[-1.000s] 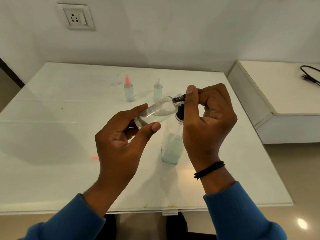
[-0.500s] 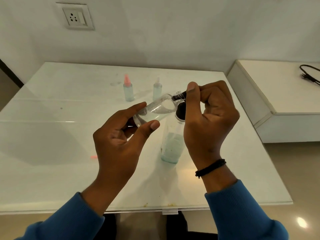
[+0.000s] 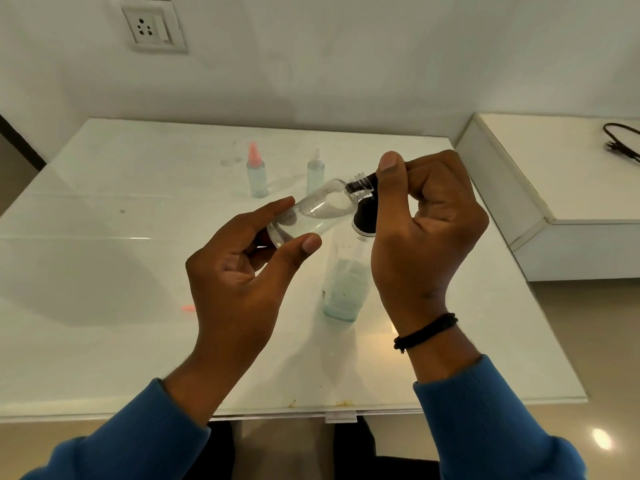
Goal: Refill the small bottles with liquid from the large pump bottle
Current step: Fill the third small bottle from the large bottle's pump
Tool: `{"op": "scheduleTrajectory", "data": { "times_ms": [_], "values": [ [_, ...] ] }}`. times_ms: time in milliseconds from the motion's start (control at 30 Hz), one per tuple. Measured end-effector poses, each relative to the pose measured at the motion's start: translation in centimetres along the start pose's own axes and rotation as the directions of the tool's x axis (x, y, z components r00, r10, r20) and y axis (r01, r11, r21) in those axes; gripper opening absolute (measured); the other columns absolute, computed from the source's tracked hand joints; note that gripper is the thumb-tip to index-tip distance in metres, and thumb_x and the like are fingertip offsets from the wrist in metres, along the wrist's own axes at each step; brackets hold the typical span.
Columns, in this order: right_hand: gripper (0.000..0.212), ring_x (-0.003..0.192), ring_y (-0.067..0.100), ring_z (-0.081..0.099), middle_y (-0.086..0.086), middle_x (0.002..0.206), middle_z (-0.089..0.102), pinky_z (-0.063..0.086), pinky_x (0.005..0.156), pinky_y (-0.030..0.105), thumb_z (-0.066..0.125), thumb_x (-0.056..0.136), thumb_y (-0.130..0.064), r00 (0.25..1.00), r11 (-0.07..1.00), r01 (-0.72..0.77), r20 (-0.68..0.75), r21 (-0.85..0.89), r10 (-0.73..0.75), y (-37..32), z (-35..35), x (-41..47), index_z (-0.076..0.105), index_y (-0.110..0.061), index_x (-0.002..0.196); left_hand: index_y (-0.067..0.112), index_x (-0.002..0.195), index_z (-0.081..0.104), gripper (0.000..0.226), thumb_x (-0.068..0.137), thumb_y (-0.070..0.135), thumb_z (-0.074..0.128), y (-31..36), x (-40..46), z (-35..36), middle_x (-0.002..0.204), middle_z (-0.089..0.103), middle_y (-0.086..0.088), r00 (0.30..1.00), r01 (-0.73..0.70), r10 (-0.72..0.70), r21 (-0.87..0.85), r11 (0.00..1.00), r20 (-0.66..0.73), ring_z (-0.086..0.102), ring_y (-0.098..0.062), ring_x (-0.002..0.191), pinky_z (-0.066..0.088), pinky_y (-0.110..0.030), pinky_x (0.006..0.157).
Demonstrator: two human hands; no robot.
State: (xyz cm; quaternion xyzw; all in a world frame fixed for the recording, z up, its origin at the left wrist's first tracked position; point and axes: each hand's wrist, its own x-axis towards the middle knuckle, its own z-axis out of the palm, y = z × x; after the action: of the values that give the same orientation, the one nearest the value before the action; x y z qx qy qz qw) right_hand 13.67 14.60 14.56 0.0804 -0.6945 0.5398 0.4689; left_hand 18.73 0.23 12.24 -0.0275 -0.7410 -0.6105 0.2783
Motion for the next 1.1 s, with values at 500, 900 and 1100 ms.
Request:
{"op": "scheduleTrajectory", "data": {
  "times_ms": [500,900,1100],
  "values": [
    [0.029,0.068,0.001,0.048,0.002,0.069,0.054,0.039,0.069,0.013,0.067,0.095,-0.004,1.000,0.999,-0.023,-0.009,-0.024,0.023,0.35,-0.11,-0.17,0.062,-0.003,0.066,0.014,0.120,0.068,0.041,0.082,0.024,0.079,0.14,-0.05,0.29,0.112,0.072,0.008,1.000,0.020,-0.020,-0.027,0.999,0.002,0.072,-0.008,0.103,0.059,-0.020,0.085],
    [0.028,0.068,0.010,0.052,0.000,0.070,0.055,0.042,0.067,0.021,0.068,0.094,-0.005,1.000,0.999,-0.018,-0.018,-0.033,0.018,0.27,-0.01,-0.27,0.063,-0.005,0.067,0.011,0.118,0.070,0.041,0.081,0.022,0.080,0.06,-0.08,0.27,0.110,0.074,0.003,0.999,0.033,-0.033,-0.044,0.998,-0.003,0.073,-0.012,0.100,0.060,-0.022,0.085],
    [0.028,0.067,0.023,0.054,-0.005,0.070,0.055,0.044,0.064,0.031,0.068,0.094,-0.008,1.000,0.998,-0.009,-0.006,-0.059,0.009,0.00,-0.03,-0.04,0.061,-0.010,0.067,0.011,0.118,0.070,0.042,0.080,0.024,0.080,0.20,-0.04,0.23,0.109,0.074,0.002,0.999,0.041,-0.041,-0.067,0.997,-0.007,0.073,-0.012,0.100,0.060,-0.022,0.085]
  ]
}}
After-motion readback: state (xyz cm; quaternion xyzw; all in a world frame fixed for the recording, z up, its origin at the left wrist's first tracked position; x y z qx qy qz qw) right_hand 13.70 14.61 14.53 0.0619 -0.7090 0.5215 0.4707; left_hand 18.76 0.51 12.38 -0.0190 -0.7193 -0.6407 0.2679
